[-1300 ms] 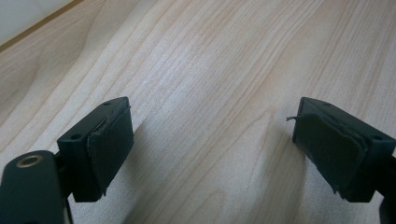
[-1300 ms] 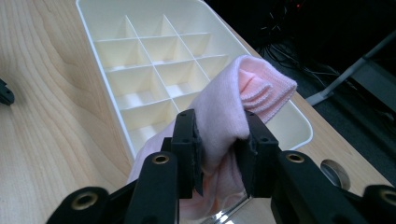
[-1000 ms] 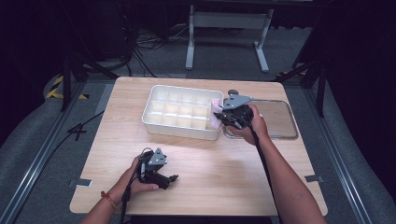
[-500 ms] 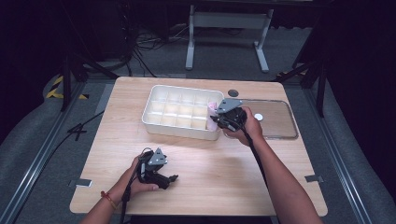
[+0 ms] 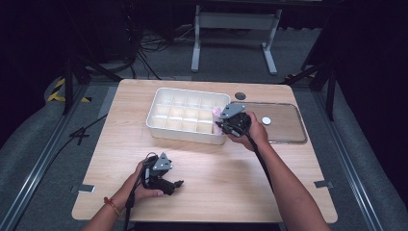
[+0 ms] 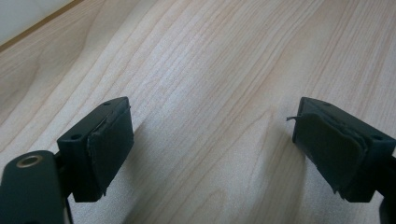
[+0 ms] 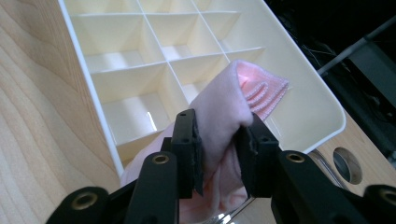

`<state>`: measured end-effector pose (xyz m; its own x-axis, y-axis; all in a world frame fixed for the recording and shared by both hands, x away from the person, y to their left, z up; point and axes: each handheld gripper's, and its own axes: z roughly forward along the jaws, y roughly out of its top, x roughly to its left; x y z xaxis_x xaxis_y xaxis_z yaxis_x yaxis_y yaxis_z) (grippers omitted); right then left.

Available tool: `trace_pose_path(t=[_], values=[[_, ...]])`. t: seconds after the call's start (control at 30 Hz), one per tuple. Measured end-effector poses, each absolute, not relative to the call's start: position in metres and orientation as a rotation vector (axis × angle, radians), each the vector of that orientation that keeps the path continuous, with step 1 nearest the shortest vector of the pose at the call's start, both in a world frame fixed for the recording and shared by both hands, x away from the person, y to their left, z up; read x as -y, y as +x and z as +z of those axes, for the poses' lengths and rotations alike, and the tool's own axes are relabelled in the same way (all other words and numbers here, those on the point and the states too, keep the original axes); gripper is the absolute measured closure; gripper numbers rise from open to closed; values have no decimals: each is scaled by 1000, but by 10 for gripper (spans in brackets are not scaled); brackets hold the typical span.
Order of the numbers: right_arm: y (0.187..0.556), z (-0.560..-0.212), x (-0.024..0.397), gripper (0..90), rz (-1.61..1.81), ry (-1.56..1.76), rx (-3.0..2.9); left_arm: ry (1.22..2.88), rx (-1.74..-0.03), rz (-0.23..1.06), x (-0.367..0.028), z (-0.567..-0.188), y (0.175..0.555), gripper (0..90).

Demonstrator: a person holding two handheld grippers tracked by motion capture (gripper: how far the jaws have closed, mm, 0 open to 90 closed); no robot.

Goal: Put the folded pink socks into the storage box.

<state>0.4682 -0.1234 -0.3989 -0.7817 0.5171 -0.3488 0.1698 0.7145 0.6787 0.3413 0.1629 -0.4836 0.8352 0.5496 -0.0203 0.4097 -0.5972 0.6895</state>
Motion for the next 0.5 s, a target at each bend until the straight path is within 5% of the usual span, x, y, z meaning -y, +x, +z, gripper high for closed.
trace_pose_path(t=[0.5], values=[[475,-413,115,721,796,486,-2465,2291,-697,252,-163,-484,341,126]])
